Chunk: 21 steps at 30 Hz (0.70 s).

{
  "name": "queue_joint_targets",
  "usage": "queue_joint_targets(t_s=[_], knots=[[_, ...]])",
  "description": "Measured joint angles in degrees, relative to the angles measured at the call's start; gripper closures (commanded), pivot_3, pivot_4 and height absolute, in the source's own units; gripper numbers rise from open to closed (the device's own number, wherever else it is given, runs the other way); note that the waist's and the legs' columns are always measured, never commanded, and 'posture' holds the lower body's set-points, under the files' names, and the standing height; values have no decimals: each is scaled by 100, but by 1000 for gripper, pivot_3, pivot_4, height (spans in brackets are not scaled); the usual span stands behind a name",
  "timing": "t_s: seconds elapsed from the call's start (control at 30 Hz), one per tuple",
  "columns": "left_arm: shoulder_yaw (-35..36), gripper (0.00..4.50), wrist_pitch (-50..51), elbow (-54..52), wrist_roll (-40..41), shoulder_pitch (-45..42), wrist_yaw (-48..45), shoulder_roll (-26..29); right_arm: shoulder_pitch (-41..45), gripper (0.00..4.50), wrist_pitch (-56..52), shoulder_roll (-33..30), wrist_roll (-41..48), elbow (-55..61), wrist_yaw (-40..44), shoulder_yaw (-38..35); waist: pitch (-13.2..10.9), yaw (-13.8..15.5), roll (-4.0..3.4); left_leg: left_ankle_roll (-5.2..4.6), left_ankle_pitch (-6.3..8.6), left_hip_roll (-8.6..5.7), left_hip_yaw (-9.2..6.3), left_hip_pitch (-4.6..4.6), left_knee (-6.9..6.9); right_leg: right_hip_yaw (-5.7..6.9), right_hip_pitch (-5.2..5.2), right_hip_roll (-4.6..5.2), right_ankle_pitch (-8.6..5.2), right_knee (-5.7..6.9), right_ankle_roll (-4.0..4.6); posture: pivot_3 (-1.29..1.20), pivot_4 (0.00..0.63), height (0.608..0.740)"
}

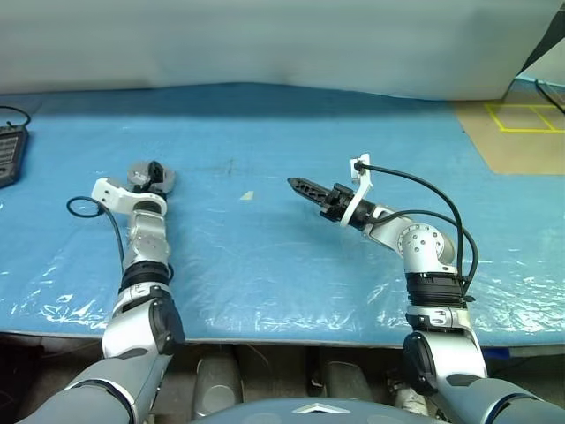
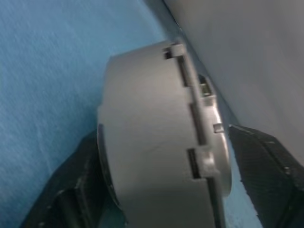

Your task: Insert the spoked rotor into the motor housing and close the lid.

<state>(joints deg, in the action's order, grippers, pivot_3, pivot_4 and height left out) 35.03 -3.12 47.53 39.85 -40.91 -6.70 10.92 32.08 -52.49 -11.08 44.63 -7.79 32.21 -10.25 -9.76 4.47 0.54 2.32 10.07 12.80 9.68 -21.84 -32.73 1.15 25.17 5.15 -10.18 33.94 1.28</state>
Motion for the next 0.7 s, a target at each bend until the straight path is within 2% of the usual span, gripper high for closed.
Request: queue_joint_targets(t_s=[0.23,0.4,0.5,0.6,0.7], knots=[[171,49,-331,-1265,-215,777,388,393,156,602,114,-113,-121,-423,-137,-238,0,-31,4,0,0,1,-5,-4,-3,10,-1,1,-1,2,2,0,150,740],[-127,49,-312,-2048,-315,1075,-122,460,172,602,647,-127,-464,-484,-1,-106,0,9,4,0,0,0,-5,-3,-11,9,-8,5,-1,3,2,0,150,740],[-717,49,-38,-2718,-318,1345,-1043,511,172,602,1567,-134,-847,-529,243,-58,0,17,4,0,0,1,-4,-3,-12,9,-6,6,-1,5,2,0,150,740],[-1884,49,543,-3635,-489,1822,-2296,881,167,602,2428,-402,-1275,-757,705,68,0,23,4,0,1,0,1,-3,-7,8,-4,8,-2,2,4,0,150,740],[-2804,49,726,-3938,-958,2141,-3279,1266,131,602,3062,-810,-1754,-979,1187,339,0,-29,3,-1,1,5,5,4,-1,5,-2,2,-2,2,4,0,150,740]])
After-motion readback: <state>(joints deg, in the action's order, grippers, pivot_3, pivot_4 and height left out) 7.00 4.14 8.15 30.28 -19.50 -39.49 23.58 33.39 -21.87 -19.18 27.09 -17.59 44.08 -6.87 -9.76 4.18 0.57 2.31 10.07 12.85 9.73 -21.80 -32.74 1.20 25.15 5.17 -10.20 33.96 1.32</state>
